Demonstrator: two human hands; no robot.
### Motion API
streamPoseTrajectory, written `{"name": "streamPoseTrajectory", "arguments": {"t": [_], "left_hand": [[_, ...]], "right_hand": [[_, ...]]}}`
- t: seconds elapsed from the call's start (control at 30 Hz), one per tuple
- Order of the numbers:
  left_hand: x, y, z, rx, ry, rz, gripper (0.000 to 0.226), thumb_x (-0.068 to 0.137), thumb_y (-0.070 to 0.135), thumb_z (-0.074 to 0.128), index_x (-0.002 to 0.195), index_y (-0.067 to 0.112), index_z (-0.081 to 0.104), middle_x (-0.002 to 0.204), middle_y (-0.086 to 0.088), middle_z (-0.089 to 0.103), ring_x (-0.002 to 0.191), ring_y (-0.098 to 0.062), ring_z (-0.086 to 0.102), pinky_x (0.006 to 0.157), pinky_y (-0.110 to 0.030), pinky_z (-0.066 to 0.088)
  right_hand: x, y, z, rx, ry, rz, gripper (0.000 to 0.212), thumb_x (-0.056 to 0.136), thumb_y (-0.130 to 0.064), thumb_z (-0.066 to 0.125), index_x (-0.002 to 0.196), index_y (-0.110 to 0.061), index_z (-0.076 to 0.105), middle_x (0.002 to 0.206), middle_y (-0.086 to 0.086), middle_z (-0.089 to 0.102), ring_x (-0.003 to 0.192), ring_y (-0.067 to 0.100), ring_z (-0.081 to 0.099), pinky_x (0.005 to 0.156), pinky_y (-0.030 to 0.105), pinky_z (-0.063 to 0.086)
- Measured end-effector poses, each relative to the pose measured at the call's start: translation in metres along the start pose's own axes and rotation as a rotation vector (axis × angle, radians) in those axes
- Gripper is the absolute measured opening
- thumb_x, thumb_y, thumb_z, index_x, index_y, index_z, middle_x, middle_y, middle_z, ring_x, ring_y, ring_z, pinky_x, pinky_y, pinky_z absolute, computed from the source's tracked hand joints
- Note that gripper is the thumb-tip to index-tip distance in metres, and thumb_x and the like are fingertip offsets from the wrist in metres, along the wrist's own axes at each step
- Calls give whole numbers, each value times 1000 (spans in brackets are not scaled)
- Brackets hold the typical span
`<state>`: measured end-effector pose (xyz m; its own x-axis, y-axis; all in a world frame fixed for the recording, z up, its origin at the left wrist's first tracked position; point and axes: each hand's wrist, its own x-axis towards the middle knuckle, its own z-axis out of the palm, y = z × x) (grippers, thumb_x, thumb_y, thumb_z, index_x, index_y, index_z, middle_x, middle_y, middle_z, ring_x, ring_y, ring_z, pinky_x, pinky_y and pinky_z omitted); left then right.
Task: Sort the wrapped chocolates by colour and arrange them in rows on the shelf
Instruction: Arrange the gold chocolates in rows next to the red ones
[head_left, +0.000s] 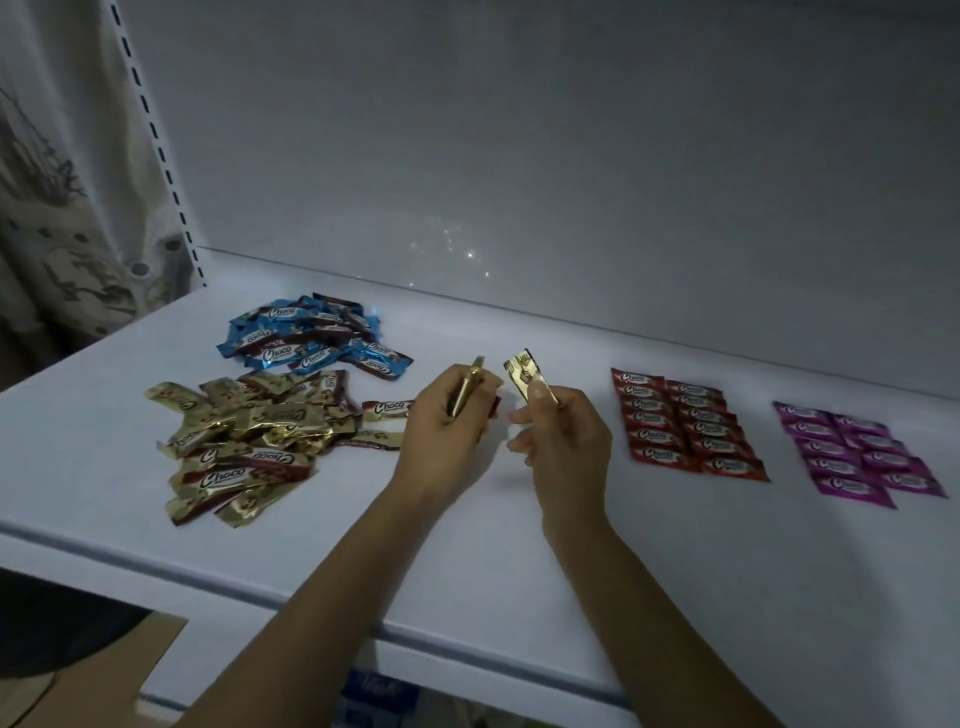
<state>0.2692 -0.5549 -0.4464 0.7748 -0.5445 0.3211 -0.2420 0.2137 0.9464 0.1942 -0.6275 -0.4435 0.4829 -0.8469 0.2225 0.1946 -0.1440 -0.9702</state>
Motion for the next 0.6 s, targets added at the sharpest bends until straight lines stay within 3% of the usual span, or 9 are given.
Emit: {"name": "streamPoseTrajectory", "arguments": {"t": [0.17, 0.3, 0.43, 0.6], "left_hand": [[2, -5, -1, 6, 34, -43, 15, 99, 16, 52, 88, 14, 63, 68, -1, 57, 50, -4, 45, 49, -15, 36], [0, -4, -1, -1, 65, -67, 15, 99, 19, 52, 90, 14, 63, 70, -3, 59, 51, -2, 46, 50, -15, 37], [-2, 1, -2, -26, 79, -101, 15, 97, 26, 55, 92, 17, 67, 71, -3, 62, 50, 1, 49, 48, -14, 38], [-1, 0, -4, -24, 62, -119, 15, 97, 16, 55, 86, 18, 66, 66, 0, 59, 46, -3, 43, 46, -17, 35]], "right_hand": [[14, 0, -12, 66, 26, 223, 22, 97, -19, 51, 83, -10, 66, 60, 4, 64, 40, 8, 44, 41, 15, 34], [10, -2, -11, 41, -26, 178, 11, 90, -11, 58, 85, -18, 65, 79, 1, 68, 55, 5, 56, 45, 14, 39], [9, -3, -10, 48, -82, 103, 28, 83, 5, 62, 96, -19, 64, 86, -6, 64, 69, 4, 61, 54, 19, 48], [7, -3, -9, 95, -112, 41, 25, 88, 1, 60, 99, -22, 65, 85, -4, 67, 74, 5, 62, 59, 18, 48]]}}
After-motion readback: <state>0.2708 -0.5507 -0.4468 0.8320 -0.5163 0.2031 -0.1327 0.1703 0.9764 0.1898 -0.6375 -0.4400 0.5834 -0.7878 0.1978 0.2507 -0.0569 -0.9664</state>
